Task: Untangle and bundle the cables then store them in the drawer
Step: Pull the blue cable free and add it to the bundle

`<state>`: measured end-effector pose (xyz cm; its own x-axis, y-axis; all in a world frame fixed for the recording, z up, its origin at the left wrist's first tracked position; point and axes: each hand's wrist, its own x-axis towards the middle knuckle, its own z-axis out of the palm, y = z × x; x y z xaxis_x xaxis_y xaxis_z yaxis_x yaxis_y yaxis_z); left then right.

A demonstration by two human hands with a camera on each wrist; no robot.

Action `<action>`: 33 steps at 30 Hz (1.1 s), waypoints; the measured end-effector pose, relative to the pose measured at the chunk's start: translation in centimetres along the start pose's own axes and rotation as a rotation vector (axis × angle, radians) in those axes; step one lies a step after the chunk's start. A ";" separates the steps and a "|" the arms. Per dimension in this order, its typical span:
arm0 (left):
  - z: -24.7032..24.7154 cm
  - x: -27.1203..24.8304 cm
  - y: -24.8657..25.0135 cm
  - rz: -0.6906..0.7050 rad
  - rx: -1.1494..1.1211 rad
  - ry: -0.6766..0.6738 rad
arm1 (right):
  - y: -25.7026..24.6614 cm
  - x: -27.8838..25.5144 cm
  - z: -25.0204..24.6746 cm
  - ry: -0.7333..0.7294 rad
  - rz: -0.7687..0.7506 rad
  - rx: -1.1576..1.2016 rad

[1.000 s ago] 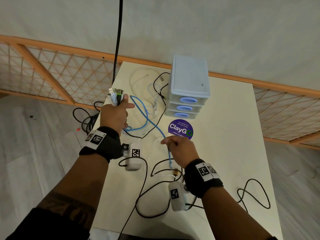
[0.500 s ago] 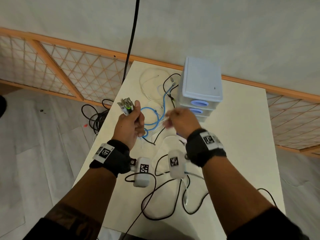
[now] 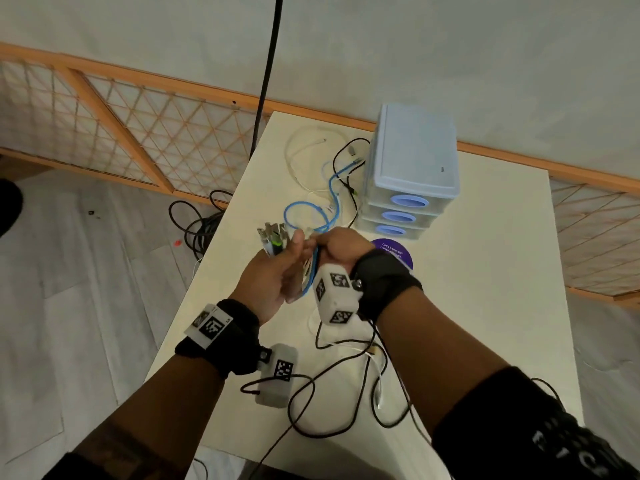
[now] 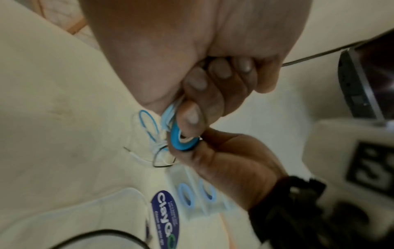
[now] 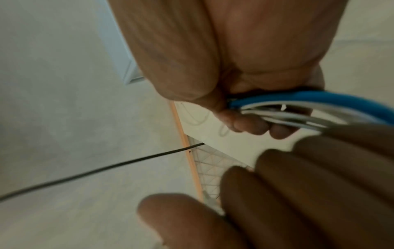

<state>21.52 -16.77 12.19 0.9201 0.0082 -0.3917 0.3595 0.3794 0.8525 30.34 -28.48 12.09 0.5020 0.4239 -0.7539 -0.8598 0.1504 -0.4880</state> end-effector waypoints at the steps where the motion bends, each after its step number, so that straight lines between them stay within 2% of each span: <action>1: -0.4 0.0 -0.3 0.027 0.041 -0.015 | -0.9 0.3 0.4 0.045 -0.015 -0.042; 3: -1.5 0.0 -0.6 0.053 0.104 -0.062 | -2.6 1.1 1.1 0.122 -0.053 -0.161; 6: -2.6 0.2 -0.6 0.072 0.217 -0.030 | -4.3 2.7 2.3 0.171 -0.094 -0.300; 9: -3.0 0.6 -0.3 0.109 0.302 -0.023 | -5.6 4.5 3.0 0.217 -0.137 -0.332; 13: -4.2 -0.8 -1.7 0.074 0.566 0.049 | -8.7 3.5 3.2 0.278 -0.205 -0.388; 17: -4.6 -1.6 -3.5 0.019 0.597 0.109 | -11.6 3.2 2.8 0.410 -0.342 -0.788; 22: -4.5 -1.8 -3.4 0.046 0.642 0.151 | -14.6 3.9 3.6 0.511 -0.289 -0.878; 24: -4.7 -1.5 -2.9 0.065 0.642 0.165 | -14.8 3.3 3.9 0.493 -0.400 -1.001; 25: -4.9 -1.4 -2.8 0.073 0.639 0.168 | -14.6 3.1 3.9 0.472 -0.445 -0.991; 26: -5.1 -1.3 -2.7 0.079 0.634 0.171 | -15.0 3.4 3.8 0.421 -0.415 -0.875; 27: -5.3 -1.3 -2.8 0.075 0.631 0.172 | -15.9 4.0 3.7 0.301 -0.388 -0.751; 28: -5.5 -1.3 -3.0 0.062 0.631 0.172 | -16.2 4.3 3.6 0.261 -0.429 -0.603; 30: -5.9 -1.6 -3.7 0.012 0.625 0.185 | -16.8 4.9 2.6 0.330 -0.542 -0.395; 32: -6.3 -1.7 -4.7 -0.025 0.643 0.210 | -17.0 4.2 2.3 0.406 -0.583 -0.463; 33: -6.3 -1.6 -5.1 -0.032 0.644 0.214 | -17.2 3.5 2.3 0.389 -0.588 -0.465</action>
<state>17.21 -12.85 6.32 0.8800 0.2146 -0.4238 0.4684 -0.2436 0.8493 46.66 -27.51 18.81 0.9254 0.0408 -0.3768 -0.3653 -0.1694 -0.9154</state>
